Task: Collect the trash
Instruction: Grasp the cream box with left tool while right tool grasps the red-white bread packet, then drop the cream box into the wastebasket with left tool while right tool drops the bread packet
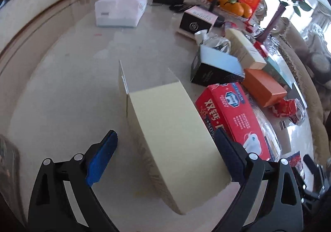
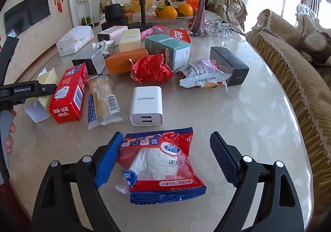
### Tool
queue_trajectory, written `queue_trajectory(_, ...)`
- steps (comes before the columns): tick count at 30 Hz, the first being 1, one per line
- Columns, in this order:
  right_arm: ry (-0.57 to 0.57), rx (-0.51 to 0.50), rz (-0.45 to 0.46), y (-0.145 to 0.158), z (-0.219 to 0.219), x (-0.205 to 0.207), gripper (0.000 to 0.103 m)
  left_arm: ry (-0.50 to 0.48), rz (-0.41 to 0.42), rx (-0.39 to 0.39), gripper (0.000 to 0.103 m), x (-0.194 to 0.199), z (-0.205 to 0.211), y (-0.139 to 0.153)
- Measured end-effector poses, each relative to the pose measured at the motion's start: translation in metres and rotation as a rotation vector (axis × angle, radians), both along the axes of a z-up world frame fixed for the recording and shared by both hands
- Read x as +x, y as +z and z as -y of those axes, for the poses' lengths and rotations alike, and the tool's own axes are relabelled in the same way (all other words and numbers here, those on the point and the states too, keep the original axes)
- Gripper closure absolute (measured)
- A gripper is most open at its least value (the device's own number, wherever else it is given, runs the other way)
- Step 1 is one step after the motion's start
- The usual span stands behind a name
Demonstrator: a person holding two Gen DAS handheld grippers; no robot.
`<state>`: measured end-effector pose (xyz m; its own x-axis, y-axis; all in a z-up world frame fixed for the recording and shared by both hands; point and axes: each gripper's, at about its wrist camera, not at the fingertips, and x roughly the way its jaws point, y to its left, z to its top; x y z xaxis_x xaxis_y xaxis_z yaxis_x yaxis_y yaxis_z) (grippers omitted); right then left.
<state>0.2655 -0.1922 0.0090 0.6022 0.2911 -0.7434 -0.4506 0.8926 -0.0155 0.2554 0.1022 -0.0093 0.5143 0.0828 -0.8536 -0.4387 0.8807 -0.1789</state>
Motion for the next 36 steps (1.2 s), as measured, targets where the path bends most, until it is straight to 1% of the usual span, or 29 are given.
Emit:
queue_trajectory(3, 0.023, -0.002, -0.057, -0.004, -0.002, 0.002, 0.022, -0.038, -0.011, 0.037, 0.011, 0.001, 0.004, -0.002)
queue_trajectory(6, 0.021, -0.026, -0.035, -0.006, -0.003, -0.002, 0.022, -0.054, 0.010, 0.033, 0.012, -0.002, 0.002, -0.002)
queue_trajectory(8, 0.019, -0.015, -0.050, -0.007, -0.003, 0.000, 0.023, -0.073, 0.012, 0.045, 0.016, -0.004, 0.003, -0.001)
queue_trajectory(9, 0.018, -0.003, -0.065, -0.008, -0.003, 0.001, 0.026, -0.084, 0.009, 0.065, 0.029, -0.004, 0.004, -0.001)
queue_trajectory(10, 0.023, 0.002, -0.088, -0.010, -0.004, 0.002, 0.029, -0.091, 0.001, 0.106, 0.048, -0.005, 0.005, -0.001)
queue_trajectory(11, 0.027, 0.002, -0.096, -0.012, -0.005, 0.002, 0.034, -0.097, -0.002, 0.134, 0.053, -0.006, 0.004, 0.000)
queue_trajectory(12, 0.027, -0.010, -0.084, -0.013, -0.006, 0.000, 0.038, -0.102, 0.001, 0.142, 0.056, -0.008, 0.002, 0.000)
queue_trajectory(13, 0.030, -0.026, -0.072, -0.012, -0.008, -0.002, 0.042, -0.117, 0.008, 0.132, 0.057, -0.009, 0.000, 0.001)
queue_trajectory(14, 0.032, -0.022, -0.073, -0.012, -0.009, -0.003, 0.050, -0.128, 0.012, 0.128, 0.057, -0.009, -0.001, 0.001)
queue_trajectory(16, 0.028, -0.021, -0.072, -0.010, -0.009, -0.005, 0.058, -0.147, 0.018, 0.133, 0.057, -0.011, -0.001, 0.001)
queue_trajectory(18, 0.031, -0.020, -0.062, -0.010, -0.009, -0.008, 0.063, -0.165, 0.023, 0.150, 0.057, -0.012, 0.001, 0.001)
queue_trajectory(20, 0.030, -0.004, -0.053, -0.009, -0.007, -0.012, 0.065, -0.182, 0.038, 0.149, 0.057, -0.014, 0.001, 0.002)
queue_trajectory(23, 0.023, 0.045, -0.052, -0.005, 0.000, -0.017, 0.067, -0.201, 0.070, 0.120, 0.057, -0.024, -0.001, 0.007)
queue_trajectory(26, 0.024, 0.098, -0.059, 0.004, 0.006, -0.023, 0.067, -0.228, 0.092, 0.119, 0.057, -0.038, -0.001, 0.014)
queue_trajectory(30, 0.035, 0.148, -0.041, 0.019, 0.014, -0.047, 0.067, -0.272, 0.162, 0.096, 0.057, -0.074, 0.002, 0.029)
queue_trajectory(33, 0.063, 0.181, -0.018, 0.031, 0.019, -0.083, 0.067, -0.343, 0.191, 0.091, 0.057, -0.111, 0.014, 0.039)
queue_trajectory(34, 0.080, 0.191, -0.009, 0.035, 0.021, -0.104, 0.067, -0.378, 0.203, 0.093, 0.057, -0.129, 0.022, 0.042)
queue_trajectory(36, 0.103, 0.206, -0.004, 0.038, 0.022, -0.130, 0.067, -0.423, 0.212, 0.076, 0.057, -0.157, 0.034, 0.046)
